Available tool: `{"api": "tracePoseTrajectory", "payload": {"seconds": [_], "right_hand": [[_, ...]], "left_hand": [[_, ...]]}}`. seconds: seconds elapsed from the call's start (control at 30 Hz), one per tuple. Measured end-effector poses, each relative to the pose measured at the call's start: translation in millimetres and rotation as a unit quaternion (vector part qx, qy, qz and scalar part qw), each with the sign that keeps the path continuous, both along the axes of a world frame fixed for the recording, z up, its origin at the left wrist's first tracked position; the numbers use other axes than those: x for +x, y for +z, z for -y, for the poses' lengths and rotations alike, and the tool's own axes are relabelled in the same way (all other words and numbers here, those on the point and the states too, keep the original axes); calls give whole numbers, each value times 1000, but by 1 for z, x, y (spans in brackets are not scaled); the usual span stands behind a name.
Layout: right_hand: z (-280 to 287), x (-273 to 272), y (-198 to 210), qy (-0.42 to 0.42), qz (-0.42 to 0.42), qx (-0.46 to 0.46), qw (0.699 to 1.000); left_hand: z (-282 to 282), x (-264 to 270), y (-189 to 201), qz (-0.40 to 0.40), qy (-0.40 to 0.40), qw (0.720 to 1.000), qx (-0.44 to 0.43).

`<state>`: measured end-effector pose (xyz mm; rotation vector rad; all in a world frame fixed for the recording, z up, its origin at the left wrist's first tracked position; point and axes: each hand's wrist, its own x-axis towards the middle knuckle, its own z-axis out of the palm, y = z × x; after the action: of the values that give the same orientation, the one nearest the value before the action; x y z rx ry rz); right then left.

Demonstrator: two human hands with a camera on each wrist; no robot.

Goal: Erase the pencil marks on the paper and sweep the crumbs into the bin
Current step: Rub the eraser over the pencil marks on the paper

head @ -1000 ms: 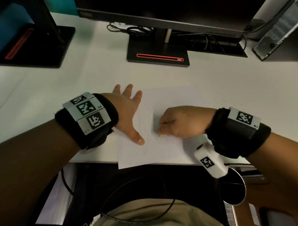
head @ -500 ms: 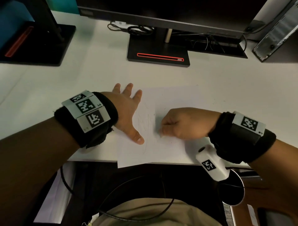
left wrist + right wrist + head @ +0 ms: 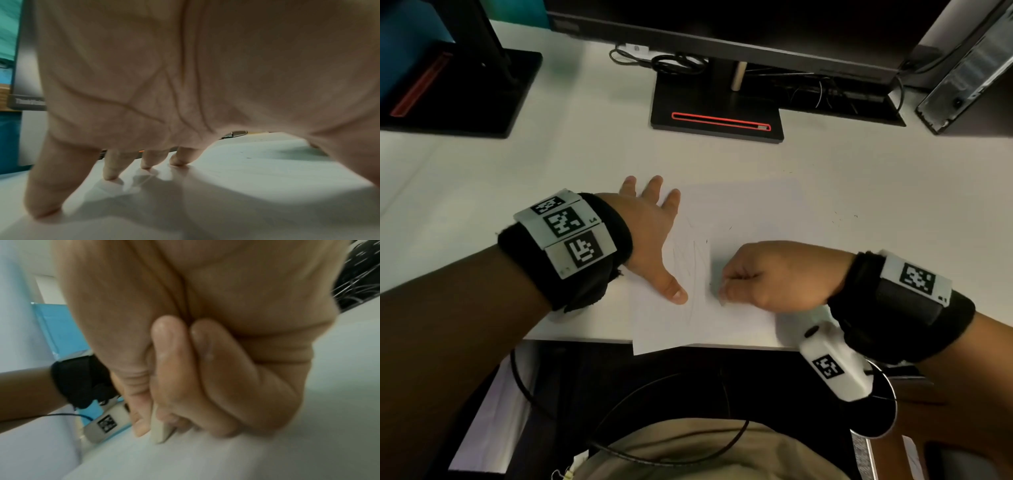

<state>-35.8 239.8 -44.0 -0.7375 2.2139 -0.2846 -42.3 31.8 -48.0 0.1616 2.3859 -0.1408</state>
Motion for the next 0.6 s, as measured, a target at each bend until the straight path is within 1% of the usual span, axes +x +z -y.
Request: {"api": "tracePoseTrajectory", "payload": {"seconds": [0.07, 0.2, 0.3, 0.43, 0.53, 0.6], "right_hand": [[2, 3, -2, 15, 2, 7, 1000], [1, -2, 0, -6, -4, -2, 1000], [6, 2, -1, 17, 4, 6, 1000], [3, -10, 2, -19, -13, 0, 1000], [8, -3, -1, 14, 0, 13, 1000], [8, -4, -2, 7, 10, 7, 1000]], "left_hand": [[-1, 0, 0, 1, 1, 1000, -1], [-1, 0, -1, 0, 0, 1000, -2], [-1, 0, -1, 0, 0, 1000, 0], [0, -1, -2, 1, 0, 1000, 3], [1, 0, -2, 0, 1, 1000, 3], [0, -1, -3, -1, 0, 1000, 5]]}}
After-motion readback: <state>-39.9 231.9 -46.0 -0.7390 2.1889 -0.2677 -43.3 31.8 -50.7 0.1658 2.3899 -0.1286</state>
